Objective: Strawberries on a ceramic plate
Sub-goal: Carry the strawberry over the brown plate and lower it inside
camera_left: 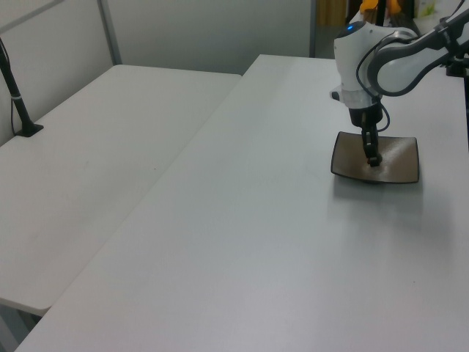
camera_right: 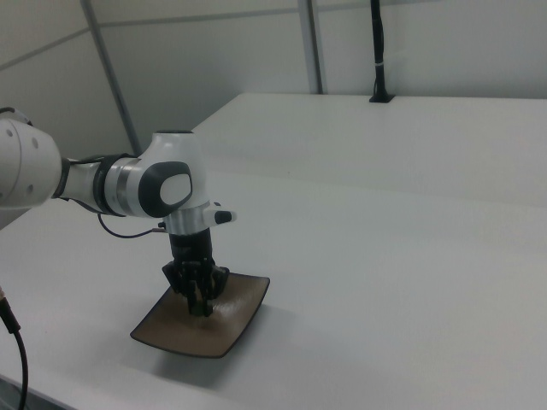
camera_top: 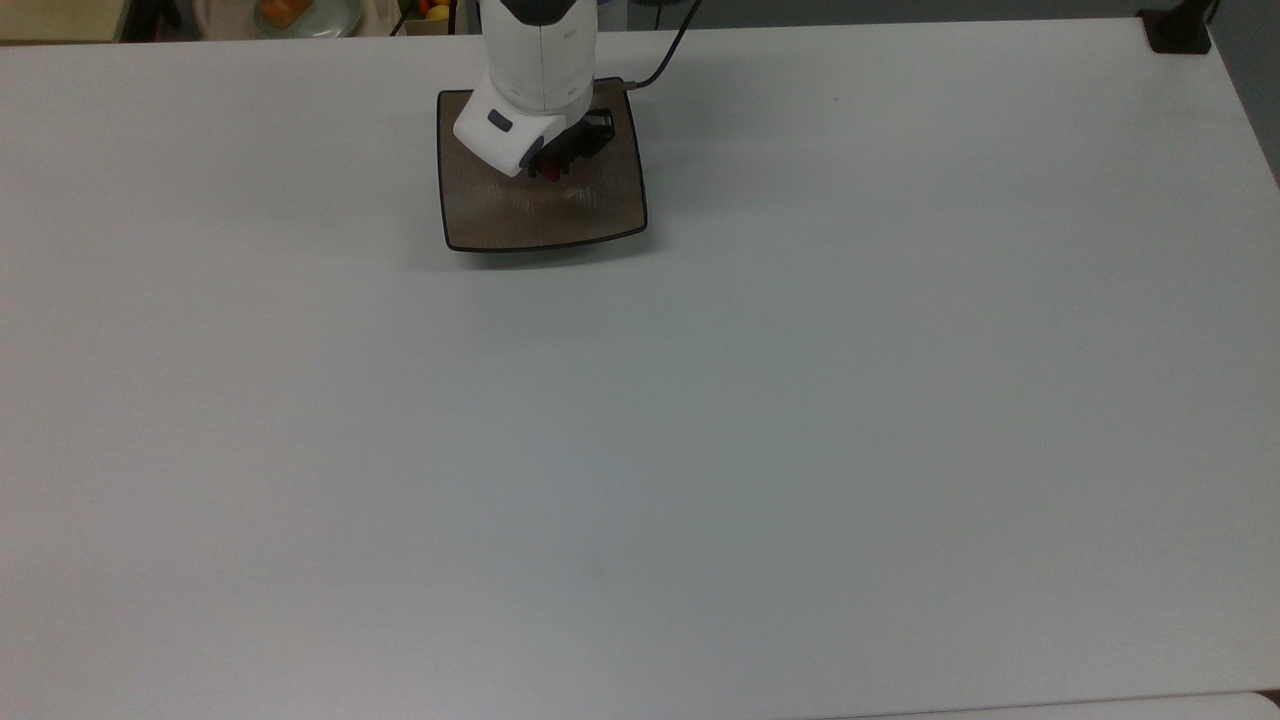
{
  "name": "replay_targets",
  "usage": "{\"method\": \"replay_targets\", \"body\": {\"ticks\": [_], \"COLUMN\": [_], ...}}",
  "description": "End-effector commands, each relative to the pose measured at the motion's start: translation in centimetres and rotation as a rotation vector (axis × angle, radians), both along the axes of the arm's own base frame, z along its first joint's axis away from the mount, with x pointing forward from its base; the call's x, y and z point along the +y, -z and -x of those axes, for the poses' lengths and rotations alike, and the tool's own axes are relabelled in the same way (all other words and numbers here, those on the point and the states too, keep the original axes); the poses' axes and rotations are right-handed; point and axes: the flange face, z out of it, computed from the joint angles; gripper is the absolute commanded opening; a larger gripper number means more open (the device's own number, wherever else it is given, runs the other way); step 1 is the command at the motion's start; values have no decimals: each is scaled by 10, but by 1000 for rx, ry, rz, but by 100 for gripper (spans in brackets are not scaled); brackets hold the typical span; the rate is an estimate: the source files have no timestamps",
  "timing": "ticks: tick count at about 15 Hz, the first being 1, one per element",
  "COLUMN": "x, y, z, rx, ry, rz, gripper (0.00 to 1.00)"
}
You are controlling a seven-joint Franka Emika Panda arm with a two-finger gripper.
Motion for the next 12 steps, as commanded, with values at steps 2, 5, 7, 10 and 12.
{"method": "replay_targets", "body": {"ticks": [2, 5, 7, 10, 12], "x": [0, 0, 3, 17, 21], "y": [4, -3, -23, -67, -100], "z": [-2, -3, -11, -34, -45], "rx": [-32, -38, -72, -165, -208], "ry": [22, 27, 44, 104, 158], "rz": [-1, 5, 6, 2, -1], "gripper": [58, 100, 100, 100, 100]}}
